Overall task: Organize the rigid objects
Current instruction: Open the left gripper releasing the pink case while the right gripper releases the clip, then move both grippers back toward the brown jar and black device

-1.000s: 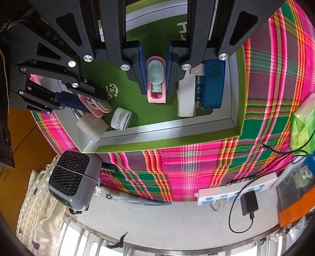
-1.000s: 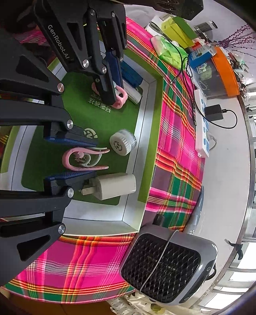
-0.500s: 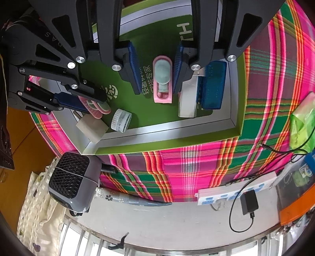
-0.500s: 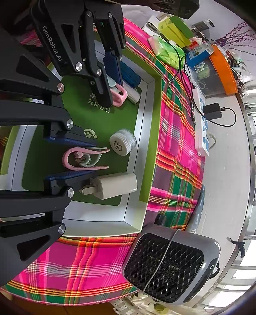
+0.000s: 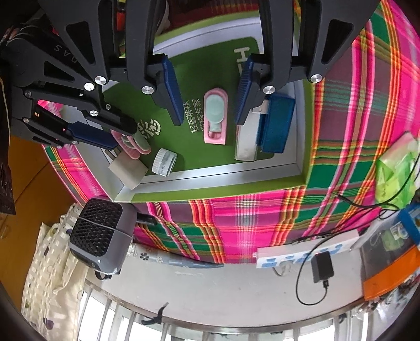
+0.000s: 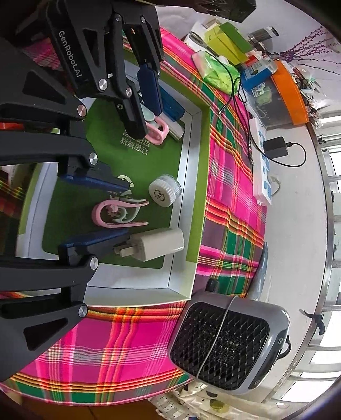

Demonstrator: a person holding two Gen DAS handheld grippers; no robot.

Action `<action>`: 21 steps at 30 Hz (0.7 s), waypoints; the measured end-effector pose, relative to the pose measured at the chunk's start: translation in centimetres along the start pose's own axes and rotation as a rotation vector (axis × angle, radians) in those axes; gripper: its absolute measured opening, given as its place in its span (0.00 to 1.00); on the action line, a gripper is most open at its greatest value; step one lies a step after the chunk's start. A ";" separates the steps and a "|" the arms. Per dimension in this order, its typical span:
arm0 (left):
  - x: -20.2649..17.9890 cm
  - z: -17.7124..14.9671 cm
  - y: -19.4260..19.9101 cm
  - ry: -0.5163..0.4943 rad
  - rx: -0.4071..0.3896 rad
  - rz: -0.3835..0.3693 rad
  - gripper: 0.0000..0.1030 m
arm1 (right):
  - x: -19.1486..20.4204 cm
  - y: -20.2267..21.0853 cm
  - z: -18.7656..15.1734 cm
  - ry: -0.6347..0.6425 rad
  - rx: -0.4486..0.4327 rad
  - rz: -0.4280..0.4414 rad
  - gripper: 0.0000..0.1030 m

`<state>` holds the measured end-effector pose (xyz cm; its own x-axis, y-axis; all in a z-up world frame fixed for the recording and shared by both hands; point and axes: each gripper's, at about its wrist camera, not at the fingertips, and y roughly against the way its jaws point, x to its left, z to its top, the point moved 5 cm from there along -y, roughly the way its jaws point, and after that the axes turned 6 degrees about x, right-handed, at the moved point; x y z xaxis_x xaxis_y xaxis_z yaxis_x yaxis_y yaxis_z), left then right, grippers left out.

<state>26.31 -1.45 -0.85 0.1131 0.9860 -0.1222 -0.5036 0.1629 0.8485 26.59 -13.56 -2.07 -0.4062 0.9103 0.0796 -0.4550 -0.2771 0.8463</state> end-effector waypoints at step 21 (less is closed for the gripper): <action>2.8 -6.6 7.0 0.079 -0.099 -0.024 0.40 | 1.6 6.1 -5.6 -0.095 -0.084 0.040 0.44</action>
<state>17.44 2.72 1.33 0.0605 0.9807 -0.1857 -0.5841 0.1857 0.7902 18.73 -15.56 0.24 -0.3507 0.9217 0.1656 -0.5060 -0.3353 0.7947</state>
